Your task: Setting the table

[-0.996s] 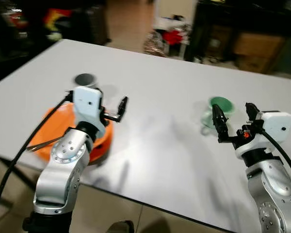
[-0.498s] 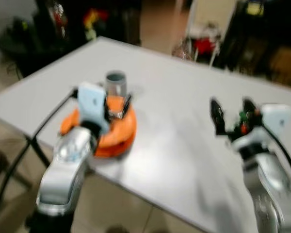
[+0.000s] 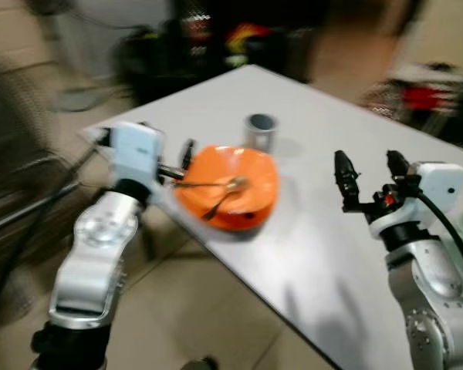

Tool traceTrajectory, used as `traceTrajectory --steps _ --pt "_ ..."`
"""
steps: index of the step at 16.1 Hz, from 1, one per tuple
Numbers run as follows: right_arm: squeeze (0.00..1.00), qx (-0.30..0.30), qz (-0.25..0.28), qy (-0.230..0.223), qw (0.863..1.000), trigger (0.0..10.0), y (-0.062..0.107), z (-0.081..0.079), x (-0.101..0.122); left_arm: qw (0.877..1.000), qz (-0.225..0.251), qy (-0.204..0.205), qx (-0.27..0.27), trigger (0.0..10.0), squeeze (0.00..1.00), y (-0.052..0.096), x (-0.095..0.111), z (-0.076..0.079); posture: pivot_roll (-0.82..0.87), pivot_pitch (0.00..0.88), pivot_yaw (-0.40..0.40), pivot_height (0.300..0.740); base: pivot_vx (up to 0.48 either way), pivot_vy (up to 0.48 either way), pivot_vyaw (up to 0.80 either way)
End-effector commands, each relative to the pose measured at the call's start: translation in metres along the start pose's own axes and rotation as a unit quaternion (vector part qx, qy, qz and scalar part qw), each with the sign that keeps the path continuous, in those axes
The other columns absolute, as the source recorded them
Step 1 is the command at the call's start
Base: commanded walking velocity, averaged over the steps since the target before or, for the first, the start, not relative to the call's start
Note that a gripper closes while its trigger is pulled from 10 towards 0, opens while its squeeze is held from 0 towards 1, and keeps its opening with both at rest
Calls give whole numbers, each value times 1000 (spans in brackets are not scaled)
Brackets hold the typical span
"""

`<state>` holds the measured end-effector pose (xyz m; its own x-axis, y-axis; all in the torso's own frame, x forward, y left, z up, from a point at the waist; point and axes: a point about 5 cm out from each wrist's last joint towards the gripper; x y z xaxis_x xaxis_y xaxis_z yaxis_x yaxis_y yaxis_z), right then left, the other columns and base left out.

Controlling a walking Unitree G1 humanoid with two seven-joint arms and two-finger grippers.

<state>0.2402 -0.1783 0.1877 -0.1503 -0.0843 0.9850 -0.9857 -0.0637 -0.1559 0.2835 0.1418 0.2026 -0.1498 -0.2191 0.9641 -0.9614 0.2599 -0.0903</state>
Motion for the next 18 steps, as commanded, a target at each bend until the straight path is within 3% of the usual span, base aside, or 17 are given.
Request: traceTrajectory --steps 1,2,3,4,11,13,14,15,18 --pt "1000 -9 6 5 1000 10000 0 2 3 1000 8 -13 0 10000 694 0 2 -1 49 0 -23 740 0 0 763" --pt "1000 -6 6 4 1000 10000 0 0 2 1000 4 -3 6 10000 435 1 0 -3 53 0 -15 740 0 0 763" --pt "1000 -4 5 0 1000 10000 0 -3 1 1000 -8 15 1 10000 0 2 -4 -3 59 0 -5 740 0 0 763" --pt "1000 -13 -2 -2 1000 10000 2 -6 -5 999 -18 27 -11 10000 0 4 -6 -3 72 0 5 740 0 0 794" --pt "1000 -54 2 1 999 10000 4 2 -10 1000 -29 10 -7 10000 0 2 -6 -6 89 0 6 740 0 0 797" --pt "1000 -65 -12 -22 998 10000 3 1 -14 999 -31 9 -11 10000 0 2 -6 -7 81 0 15 740 0 189 0" --pt "910 -53 -14 -33 998 10000 4 -3 -15 999 -33 12 -12 10000 0 1 -7 -6 79 0 19 740 0 409 0" --pt "0 -46 -17 -37 998 10000 6 -6 -17 999 -36 12 -12 10000 0 1 -8 -6 80 0 20 740 0 431 0" --pt "0 -34 -31 -49 998 10000 7 -11 -24 999 -41 9 -10 10000 0 0 -9 -7 87 0 19 740 0 459 0"
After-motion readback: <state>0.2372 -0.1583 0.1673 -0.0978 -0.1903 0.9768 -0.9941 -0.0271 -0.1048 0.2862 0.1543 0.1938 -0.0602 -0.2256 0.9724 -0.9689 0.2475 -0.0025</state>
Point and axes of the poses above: a point about 5 cm out from each wrist's last joint towards the gripper, its own y axis pointing back from the gripper into the wrist, its own x axis along the axis of the wrist's last joint, z = x × y
